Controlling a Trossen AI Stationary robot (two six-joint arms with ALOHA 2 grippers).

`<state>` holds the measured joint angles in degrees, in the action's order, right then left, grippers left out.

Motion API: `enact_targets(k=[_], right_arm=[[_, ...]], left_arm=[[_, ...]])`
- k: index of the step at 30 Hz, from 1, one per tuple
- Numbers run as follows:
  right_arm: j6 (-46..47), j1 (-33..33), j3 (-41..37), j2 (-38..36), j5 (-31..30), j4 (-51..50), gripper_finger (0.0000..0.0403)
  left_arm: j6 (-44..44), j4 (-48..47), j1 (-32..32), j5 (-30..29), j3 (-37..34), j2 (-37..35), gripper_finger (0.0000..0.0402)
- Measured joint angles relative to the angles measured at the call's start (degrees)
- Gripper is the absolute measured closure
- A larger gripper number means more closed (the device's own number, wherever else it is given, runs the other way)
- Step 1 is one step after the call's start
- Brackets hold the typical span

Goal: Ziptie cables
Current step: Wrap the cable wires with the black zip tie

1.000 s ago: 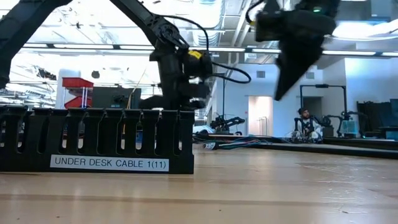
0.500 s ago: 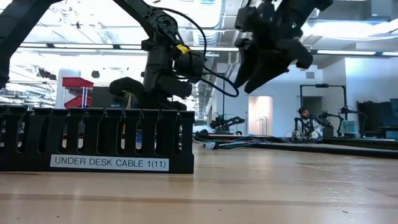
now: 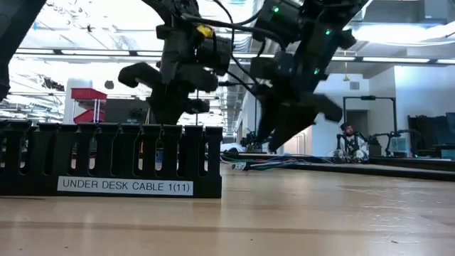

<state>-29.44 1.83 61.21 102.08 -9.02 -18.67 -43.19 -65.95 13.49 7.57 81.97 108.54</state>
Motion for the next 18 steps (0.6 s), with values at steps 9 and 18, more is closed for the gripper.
enact_targets(k=[9, 18], right_arm=[[-5.3, -1.0, 1.3, 5.2, 1.4, 2.2, 0.0227], [-8.4, -4.3, 1.9, 8.5, 8.4, 0.2, 0.0228]], left_arm=[[-0.3, 0.0, 0.0, 1.3, 0.0, -0.7, 0.0401], [0.2, -0.9, 0.0, 1.2, 0.0, -0.6, 0.0401]])
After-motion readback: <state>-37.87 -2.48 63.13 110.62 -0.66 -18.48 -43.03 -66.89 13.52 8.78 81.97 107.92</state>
